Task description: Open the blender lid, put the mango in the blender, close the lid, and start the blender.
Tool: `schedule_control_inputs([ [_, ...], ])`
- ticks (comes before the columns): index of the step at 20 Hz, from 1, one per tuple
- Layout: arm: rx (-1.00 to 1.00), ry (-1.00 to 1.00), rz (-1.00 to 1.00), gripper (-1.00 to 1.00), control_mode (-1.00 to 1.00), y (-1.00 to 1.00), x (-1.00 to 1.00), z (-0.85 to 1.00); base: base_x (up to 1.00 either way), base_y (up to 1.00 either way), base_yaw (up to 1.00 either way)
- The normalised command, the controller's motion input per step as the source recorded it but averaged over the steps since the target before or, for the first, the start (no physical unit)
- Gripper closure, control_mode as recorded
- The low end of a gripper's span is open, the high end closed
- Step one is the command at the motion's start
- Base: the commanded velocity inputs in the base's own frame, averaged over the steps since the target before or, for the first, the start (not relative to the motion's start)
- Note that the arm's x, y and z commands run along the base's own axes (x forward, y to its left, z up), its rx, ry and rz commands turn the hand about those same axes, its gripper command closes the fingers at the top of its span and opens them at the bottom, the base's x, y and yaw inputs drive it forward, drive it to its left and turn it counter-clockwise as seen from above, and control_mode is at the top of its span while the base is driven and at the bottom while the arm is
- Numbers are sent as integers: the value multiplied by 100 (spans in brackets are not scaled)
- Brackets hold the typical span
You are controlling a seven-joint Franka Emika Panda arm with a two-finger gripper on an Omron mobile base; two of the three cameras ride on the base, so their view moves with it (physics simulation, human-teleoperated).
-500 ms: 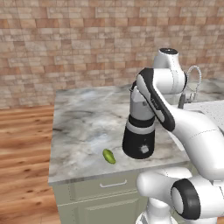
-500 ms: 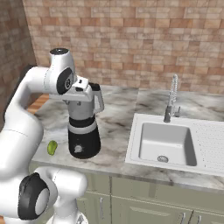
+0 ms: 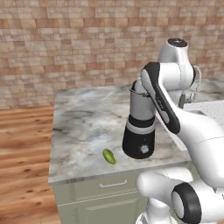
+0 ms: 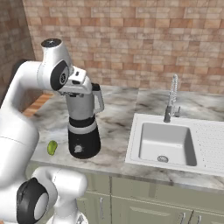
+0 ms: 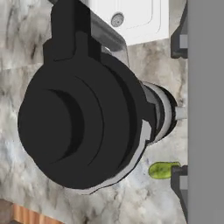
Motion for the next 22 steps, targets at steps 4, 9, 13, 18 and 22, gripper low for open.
schedule_control_inputs([
  [4, 0, 2, -11, -100, -100, -1, 31, 35, 0, 0, 0],
  [9, 0, 2, -3, -100, -100, 1, 37, 0, 0, 0, 0],
  [13, 0, 3, 0, -100, -100, 9, 24, 0, 0, 0, 0],
  [18, 0, 0, 0, -100, -100, 0, 7, 0, 0, 0, 0],
  [22, 0, 0, 0, -100, -100, 0, 17, 2, 0, 0, 0],
])
